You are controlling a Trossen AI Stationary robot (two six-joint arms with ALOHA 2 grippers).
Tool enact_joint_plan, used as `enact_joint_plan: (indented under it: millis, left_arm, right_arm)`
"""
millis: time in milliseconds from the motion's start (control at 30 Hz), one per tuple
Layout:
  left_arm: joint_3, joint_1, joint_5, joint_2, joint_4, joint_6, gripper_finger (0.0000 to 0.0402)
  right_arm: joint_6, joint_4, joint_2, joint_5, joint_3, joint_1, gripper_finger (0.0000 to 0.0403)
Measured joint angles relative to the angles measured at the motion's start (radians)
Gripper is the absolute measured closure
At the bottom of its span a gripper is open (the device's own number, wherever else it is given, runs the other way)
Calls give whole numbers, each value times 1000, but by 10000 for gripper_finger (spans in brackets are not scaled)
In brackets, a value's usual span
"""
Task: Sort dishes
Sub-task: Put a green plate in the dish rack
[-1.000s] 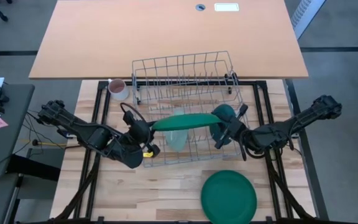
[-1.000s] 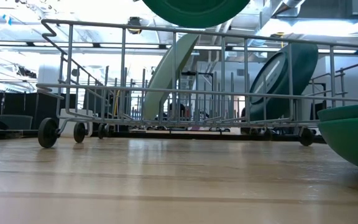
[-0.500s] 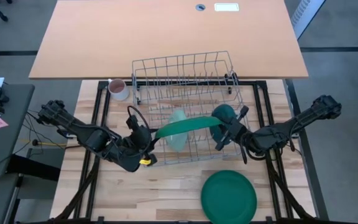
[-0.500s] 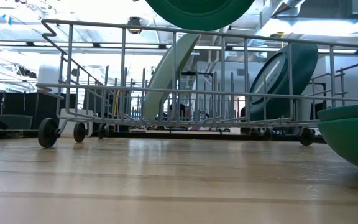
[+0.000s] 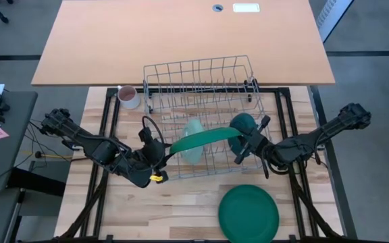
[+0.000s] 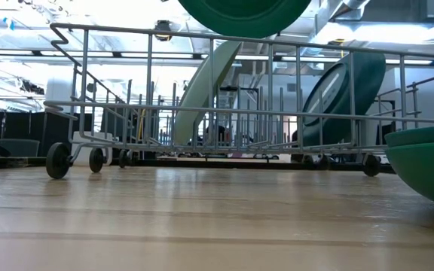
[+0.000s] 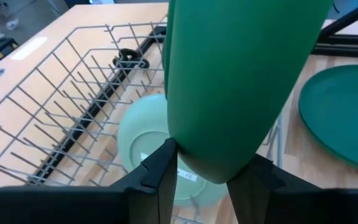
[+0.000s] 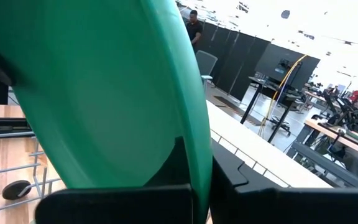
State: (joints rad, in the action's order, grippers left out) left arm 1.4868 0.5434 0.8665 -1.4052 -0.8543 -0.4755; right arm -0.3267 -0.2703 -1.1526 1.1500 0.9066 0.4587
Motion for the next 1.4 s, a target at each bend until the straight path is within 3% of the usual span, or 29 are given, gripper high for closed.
enact_joint_plan:
  millis: [367, 567, 1000, 1400]
  left_arm:
    - [10, 19, -53, 0, -37, -4, 286]
    - [10, 52, -107, 11, -87, -23, 286]
    - [11, 73, -85, 20, -221, -100, 286]
    - [10, 73, -32, 20, -335, -187, 286]
  right_arm:
    - [-13, -23, 0, 10, 0, 8, 386]
    - [-127, -191, 4, 41, 1, 64, 386]
    - [-348, -397, 2, 16, 2, 187, 386]
    - [-392, -423, 1, 7, 17, 230, 386]
